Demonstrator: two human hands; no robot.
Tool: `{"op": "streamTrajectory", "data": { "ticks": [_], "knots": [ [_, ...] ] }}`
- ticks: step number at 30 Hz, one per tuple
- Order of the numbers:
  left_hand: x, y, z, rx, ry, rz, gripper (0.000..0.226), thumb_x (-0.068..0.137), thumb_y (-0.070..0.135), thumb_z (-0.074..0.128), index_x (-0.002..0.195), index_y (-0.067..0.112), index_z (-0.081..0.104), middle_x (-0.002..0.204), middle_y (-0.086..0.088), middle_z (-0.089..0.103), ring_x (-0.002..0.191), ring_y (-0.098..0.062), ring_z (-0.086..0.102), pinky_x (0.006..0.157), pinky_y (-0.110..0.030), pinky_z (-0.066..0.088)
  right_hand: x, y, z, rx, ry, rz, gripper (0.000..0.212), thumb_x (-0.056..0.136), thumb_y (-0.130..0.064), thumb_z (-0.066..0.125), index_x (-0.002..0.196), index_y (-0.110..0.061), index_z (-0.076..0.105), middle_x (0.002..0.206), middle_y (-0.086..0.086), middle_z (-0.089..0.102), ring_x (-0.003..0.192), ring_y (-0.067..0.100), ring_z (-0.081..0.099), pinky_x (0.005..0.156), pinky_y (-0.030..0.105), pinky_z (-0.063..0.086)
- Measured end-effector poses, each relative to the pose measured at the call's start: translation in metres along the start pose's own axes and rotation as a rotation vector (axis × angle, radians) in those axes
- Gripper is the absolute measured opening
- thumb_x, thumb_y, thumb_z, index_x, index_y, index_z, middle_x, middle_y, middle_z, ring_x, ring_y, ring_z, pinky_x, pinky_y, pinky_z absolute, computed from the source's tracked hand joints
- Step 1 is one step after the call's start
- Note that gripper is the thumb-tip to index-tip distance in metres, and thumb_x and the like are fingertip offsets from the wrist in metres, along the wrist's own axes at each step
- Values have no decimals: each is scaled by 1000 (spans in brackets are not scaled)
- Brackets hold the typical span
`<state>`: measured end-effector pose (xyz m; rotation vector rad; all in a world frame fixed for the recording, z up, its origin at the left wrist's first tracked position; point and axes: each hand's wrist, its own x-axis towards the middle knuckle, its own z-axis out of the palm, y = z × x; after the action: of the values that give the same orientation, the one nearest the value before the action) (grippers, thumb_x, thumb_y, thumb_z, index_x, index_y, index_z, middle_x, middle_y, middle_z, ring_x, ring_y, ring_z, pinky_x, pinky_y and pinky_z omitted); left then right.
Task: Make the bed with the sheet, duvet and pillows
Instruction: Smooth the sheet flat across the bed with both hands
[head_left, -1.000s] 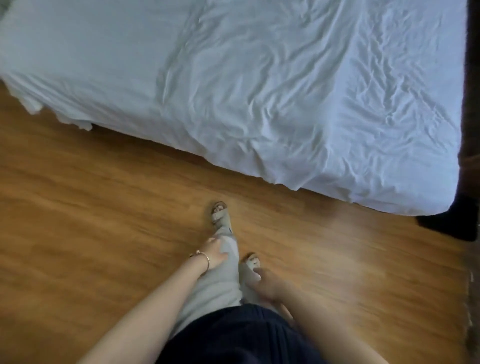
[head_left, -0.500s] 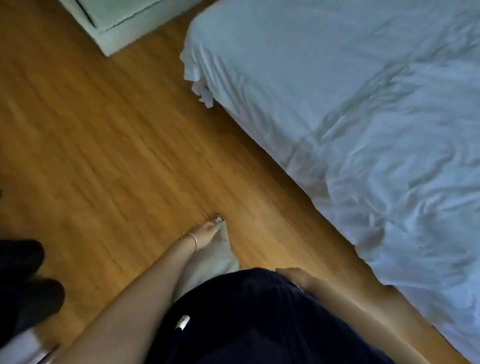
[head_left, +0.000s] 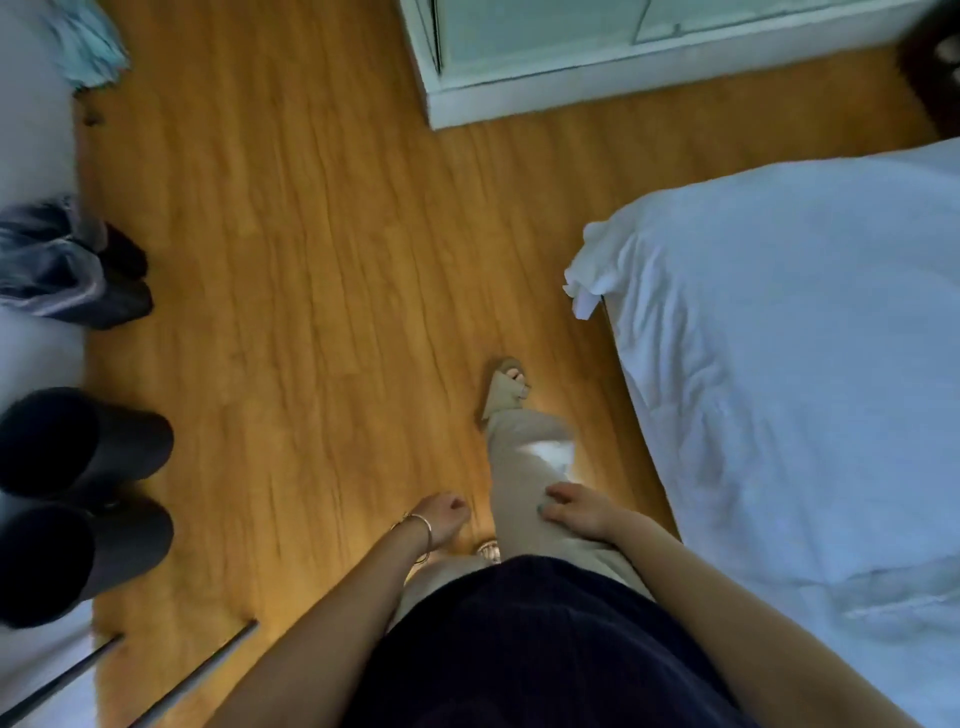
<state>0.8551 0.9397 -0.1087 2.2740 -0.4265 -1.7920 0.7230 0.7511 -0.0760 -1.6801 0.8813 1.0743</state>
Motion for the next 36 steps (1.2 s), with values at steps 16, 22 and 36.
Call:
{"op": "streamTrajectory", "data": {
  "ticks": [16,22,36],
  "knots": [
    [151,232,-349,23,207,-58,42,84,46,50,119,23,59,126,-2,57,110,-21,55,93,-33,44,157,-227,-373,175,54,-54,47,97,-38,52,130,-4,55,129,13,57,114,24,54,95,33,41],
    [247,371,-479,189,20,9,41,83,52,49,103,18,63,111,-5,63,103,-23,58,82,-29,42,216,-239,-504,306,59,37,35,92,-43,59,104,-10,62,110,6,58,112,24,57,85,29,37],
    [414,746,-525,811,-207,142,15,91,37,50,83,25,53,102,-5,62,96,-25,58,87,-32,47,225,-175,-747,751,326,266,73,82,-55,59,145,-23,38,148,4,38,135,26,35,110,45,35]
  ]
}}
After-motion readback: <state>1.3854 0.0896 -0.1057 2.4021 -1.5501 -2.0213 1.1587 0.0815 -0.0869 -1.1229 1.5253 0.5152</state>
